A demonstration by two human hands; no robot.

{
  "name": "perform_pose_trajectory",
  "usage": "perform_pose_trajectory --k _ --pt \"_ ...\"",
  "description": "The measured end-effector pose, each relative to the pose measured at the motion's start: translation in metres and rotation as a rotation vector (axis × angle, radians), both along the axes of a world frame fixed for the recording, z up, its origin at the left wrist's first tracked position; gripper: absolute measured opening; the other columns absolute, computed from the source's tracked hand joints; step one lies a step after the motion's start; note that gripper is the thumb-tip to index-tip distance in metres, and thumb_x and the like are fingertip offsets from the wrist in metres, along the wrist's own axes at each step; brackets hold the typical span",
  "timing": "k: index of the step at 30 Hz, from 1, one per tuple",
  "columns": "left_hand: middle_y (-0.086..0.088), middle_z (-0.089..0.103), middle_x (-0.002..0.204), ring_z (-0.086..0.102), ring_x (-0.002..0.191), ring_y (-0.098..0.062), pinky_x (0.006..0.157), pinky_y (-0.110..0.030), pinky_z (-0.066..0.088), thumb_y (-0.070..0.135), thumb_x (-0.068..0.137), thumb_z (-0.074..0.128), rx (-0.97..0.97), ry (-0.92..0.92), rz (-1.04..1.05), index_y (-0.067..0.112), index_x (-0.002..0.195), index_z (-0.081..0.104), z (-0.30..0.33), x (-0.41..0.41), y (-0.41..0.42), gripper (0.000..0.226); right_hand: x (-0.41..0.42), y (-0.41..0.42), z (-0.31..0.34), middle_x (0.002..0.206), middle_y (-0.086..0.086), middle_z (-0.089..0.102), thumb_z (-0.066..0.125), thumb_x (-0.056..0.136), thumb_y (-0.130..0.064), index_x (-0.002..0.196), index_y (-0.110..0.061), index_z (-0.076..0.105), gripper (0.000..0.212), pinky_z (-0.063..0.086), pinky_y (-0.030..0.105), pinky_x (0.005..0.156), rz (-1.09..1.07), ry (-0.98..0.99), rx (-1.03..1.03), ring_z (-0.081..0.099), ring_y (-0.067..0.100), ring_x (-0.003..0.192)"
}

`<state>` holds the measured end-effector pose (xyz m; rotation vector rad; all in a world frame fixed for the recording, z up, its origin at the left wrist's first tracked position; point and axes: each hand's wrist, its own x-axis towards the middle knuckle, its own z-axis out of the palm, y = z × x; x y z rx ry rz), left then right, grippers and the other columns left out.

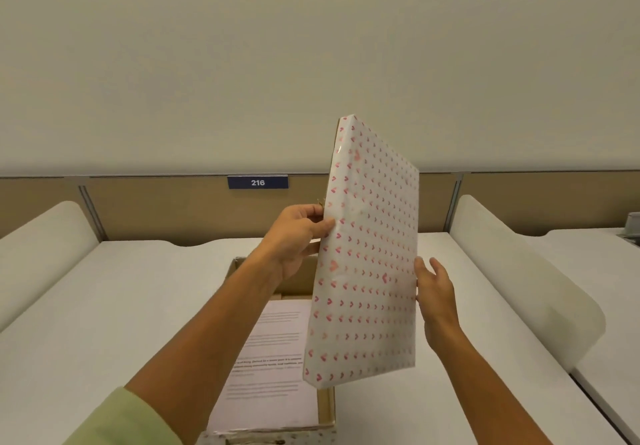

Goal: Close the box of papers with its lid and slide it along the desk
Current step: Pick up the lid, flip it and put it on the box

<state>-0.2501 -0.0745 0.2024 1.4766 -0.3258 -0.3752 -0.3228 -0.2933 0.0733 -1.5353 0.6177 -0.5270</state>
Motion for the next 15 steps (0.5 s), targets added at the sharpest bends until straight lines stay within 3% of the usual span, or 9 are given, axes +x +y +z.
perform_pose_trajectory --k 2,6,9,11,12,13,15 --pt "-0.010 0.073 0.100 0.071 0.093 -0.024 0.074 -0.039 0.060 0.013 0.090 0.064 -0.010 0.037 0.035 0.008 0.098 0.069 -0.001 0.005 0.013 0.011 0.006 0.009 -0.001 0.122 -0.009 0.058 0.050 0.091 -0.059 0.148 -0.029 0.029 0.068 0.046 0.048 0.084 0.033 0.005 0.031 0.055 0.026 0.112" --pt "-0.008 0.074 0.096 0.072 0.091 -0.026 0.069 -0.038 0.061 0.012 0.089 0.065 -0.013 0.092 0.078 0.009 0.095 0.070 -0.004 0.014 0.035 0.008 0.020 0.022 -0.001 0.143 0.003 0.049 0.052 0.091 -0.058 0.146 -0.021 0.036 0.068 0.038 0.056 0.103 0.142 0.103 0.112 0.050 0.032 0.126" --pt "-0.007 0.075 0.095 0.072 0.089 -0.024 0.062 -0.033 0.059 0.012 0.090 0.064 -0.025 0.113 0.134 0.010 0.092 0.070 -0.009 0.021 0.048 0.007 0.023 0.029 0.002 0.134 0.002 0.057 0.053 0.093 -0.052 0.133 -0.019 0.052 0.051 0.042 0.053 0.097 0.162 0.100 0.072 0.055 0.027 0.114" --pt "-0.008 0.073 0.100 0.071 0.090 -0.023 0.060 -0.031 0.058 0.012 0.091 0.063 -0.063 0.127 0.201 0.009 0.097 0.069 -0.012 0.026 0.057 0.009 0.026 0.033 0.005 0.128 -0.001 0.058 0.054 0.093 -0.051 0.131 -0.020 0.053 0.049 0.048 0.051 0.093 0.156 0.082 0.039 0.058 0.024 0.109" --pt "-0.008 0.073 0.102 0.071 0.089 -0.022 0.060 -0.031 0.059 0.012 0.090 0.064 -0.080 0.126 0.242 0.010 0.103 0.066 -0.014 0.028 0.061 0.013 0.026 0.035 0.007 0.123 -0.003 0.059 0.055 0.093 -0.051 0.130 -0.020 0.053 0.048 0.051 0.044 0.085 0.156 0.071 0.016 0.059 0.020 0.103" --pt "-0.007 0.072 0.104 0.071 0.090 -0.022 0.062 -0.033 0.060 0.014 0.090 0.065 -0.081 0.113 0.286 0.012 0.111 0.063 -0.016 0.031 0.065 0.021 0.027 0.037 0.008 0.118 -0.006 0.059 0.056 0.092 -0.050 0.128 -0.021 0.052 0.046 0.051 0.037 0.076 0.157 0.061 -0.011 0.059 0.014 0.096" --pt "-0.003 0.069 0.109 0.070 0.094 -0.021 0.073 -0.038 0.061 0.018 0.091 0.064 -0.009 0.036 0.372 0.021 0.123 0.056 -0.022 0.036 0.070 0.032 0.029 0.042 0.009 0.109 -0.011 0.057 0.058 0.093 -0.047 0.133 -0.023 0.047 0.048 0.046 0.032 0.072 0.166 0.058 -0.079 0.055 0.006 0.086"
